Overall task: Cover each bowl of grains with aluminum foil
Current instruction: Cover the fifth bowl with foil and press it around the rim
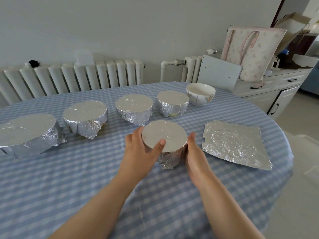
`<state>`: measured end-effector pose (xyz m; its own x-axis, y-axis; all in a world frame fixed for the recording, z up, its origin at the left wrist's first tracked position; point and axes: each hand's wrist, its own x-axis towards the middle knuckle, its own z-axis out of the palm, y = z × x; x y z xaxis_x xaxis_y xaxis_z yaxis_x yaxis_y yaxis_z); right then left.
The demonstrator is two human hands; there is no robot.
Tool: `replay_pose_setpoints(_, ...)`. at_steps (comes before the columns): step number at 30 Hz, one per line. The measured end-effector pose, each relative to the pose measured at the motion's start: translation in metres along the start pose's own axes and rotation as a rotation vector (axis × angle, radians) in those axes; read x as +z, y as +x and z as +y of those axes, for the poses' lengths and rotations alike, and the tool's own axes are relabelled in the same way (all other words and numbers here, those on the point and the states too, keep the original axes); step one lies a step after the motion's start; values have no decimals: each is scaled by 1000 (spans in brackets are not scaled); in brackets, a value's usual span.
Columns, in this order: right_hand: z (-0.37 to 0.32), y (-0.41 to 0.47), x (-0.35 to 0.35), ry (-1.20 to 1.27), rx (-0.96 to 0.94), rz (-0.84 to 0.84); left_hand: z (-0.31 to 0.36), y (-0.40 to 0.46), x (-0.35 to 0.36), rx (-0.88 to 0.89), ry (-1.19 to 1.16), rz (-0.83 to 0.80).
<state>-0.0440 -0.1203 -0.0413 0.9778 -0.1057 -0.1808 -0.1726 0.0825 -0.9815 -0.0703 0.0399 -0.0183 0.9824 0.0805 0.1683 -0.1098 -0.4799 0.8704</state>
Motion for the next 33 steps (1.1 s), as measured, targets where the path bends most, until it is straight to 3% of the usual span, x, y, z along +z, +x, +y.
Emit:
replay_pose_setpoints(5, -15, 14, -14, -172, 41, -29, -4, 10, -8, -52, -95, 31)
replay_pose_setpoints(9, -14, 12, -15, -261, -97, 150, -14, 19, -13, -48, -48, 62)
replay_pose_setpoints(13, -4, -1, -9, -285, -305, 236, -19, 19, -11, 82, -8, -132)
replay_pose_setpoints(15, -3, -8, -6, -325, -309, 201, -14, 17, -8, 130, -32, -228)
replay_pose_setpoints(18, -1, -12, -4, -388, -325, 206, -11, 16, -5, 121, -7, -243)
replay_pose_setpoints(33, 4, -7, 7, -198, -254, 292, -18, 19, 0, 84, 46, -206)
